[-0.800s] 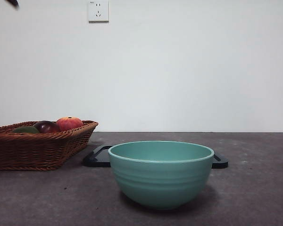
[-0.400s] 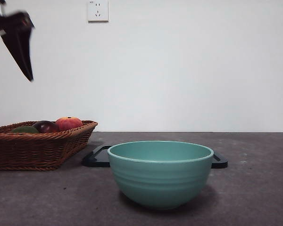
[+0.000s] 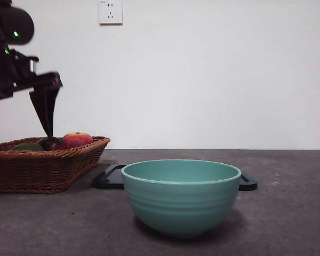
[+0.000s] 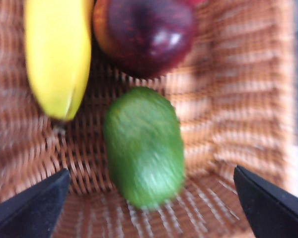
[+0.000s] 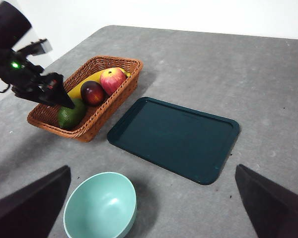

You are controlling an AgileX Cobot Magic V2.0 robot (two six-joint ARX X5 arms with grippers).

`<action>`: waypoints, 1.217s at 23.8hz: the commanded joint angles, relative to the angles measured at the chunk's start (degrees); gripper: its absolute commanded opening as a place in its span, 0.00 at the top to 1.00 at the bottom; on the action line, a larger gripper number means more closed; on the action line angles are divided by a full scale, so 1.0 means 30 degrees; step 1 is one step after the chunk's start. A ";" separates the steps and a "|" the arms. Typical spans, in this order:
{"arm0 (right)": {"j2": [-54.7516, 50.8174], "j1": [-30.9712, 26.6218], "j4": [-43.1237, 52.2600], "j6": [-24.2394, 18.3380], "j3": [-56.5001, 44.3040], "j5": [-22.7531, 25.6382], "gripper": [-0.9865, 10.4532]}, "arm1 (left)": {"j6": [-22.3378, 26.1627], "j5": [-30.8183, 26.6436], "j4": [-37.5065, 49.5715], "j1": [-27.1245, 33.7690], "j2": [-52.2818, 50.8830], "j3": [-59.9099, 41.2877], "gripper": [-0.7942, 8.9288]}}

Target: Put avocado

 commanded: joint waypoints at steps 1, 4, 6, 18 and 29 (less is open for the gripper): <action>0.0058 0.0087 0.0131 0.0211 0.0342 -0.0058 0.34 | 0.0299 -0.0146 0.0357 -0.0175 0.0903 0.0459 0.37; 0.0058 0.0087 0.0138 0.0211 0.0342 -0.0058 0.34 | 0.0299 -0.0146 0.0576 -0.0299 0.1639 0.0466 0.37; 0.0058 0.0087 0.0131 0.0211 0.0342 -0.0058 0.34 | 0.0284 -0.0153 0.0984 -0.0328 0.1872 0.0466 0.38; 0.0058 0.0087 0.0131 0.0554 0.0342 -0.0080 0.34 | 0.0291 -0.0153 0.1195 -0.0328 0.2470 0.0459 0.54; 0.0058 0.0087 0.0131 0.0554 0.0342 -0.0073 0.34 | 0.0342 -0.0131 -0.0561 -0.0328 0.2288 0.1829 0.70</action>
